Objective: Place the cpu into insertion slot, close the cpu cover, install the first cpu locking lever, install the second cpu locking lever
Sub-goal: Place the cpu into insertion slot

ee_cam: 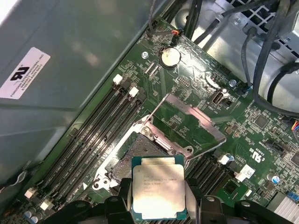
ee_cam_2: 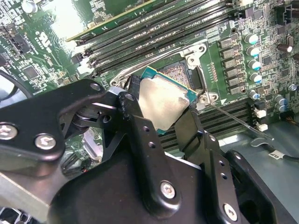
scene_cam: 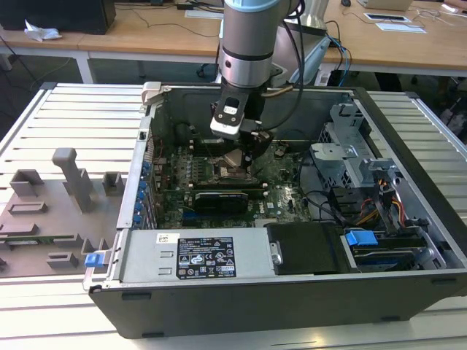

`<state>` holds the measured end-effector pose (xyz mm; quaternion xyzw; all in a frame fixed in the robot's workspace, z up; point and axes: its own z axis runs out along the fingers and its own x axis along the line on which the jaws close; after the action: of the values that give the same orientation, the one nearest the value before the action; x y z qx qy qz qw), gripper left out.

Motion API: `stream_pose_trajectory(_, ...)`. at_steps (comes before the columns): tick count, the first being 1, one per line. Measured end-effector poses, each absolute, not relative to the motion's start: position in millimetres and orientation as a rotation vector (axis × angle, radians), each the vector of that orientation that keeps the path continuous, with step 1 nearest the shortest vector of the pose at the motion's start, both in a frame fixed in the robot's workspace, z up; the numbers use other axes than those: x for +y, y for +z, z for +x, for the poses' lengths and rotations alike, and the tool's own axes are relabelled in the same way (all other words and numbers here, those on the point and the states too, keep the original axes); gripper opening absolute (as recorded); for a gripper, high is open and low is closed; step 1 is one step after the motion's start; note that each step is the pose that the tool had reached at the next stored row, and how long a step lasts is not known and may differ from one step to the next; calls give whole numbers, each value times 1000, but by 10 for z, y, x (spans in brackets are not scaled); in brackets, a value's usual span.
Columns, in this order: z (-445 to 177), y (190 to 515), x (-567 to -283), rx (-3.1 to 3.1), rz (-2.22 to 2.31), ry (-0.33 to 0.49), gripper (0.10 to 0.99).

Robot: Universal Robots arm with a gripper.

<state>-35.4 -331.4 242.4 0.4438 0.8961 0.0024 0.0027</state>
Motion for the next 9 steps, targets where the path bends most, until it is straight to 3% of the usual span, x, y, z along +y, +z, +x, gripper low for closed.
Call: stream_pose_trajectory(9, -354, 2423, -3314, 2773, 1462, 3, 541)
